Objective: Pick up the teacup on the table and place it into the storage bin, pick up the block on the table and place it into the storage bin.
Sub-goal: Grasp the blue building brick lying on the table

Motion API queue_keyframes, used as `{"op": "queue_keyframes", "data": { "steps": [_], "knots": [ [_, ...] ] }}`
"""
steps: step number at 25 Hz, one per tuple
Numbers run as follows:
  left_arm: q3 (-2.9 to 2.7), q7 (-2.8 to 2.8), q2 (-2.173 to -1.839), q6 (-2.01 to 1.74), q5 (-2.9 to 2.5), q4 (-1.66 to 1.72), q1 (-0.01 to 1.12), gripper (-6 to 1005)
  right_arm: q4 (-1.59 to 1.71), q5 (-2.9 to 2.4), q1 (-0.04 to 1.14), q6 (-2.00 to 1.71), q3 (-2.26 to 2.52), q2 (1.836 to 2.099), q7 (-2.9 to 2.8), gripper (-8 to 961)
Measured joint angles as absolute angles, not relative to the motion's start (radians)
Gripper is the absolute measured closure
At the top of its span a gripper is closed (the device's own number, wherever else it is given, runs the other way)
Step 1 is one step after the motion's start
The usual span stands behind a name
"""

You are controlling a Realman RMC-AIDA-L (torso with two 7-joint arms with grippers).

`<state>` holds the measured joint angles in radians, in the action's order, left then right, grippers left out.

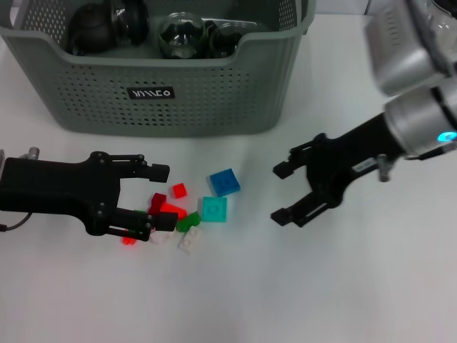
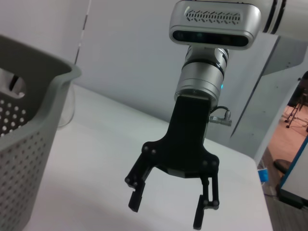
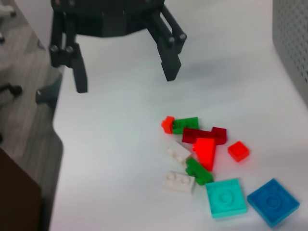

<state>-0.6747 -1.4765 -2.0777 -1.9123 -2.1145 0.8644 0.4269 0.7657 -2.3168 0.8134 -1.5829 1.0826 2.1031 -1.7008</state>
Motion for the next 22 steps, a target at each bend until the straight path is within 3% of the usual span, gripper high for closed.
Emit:
{"op": "queue_keyframes", "data": {
  "steps": [7,22],
  "knots": [
    [-0.671,-1.476,-2.079,-1.903,-2.124,0.864,0.424,127,0.661,-2.313,0.909,-1.425,1.244,2.106,-1.734,25],
    [-0.672,-1.477,-2.079,-1.877,-2.12,0.851,0.435,128,0.675,-2.274,0.976,-1.235,1.551,2.112,-1.792,26]
  ]
}}
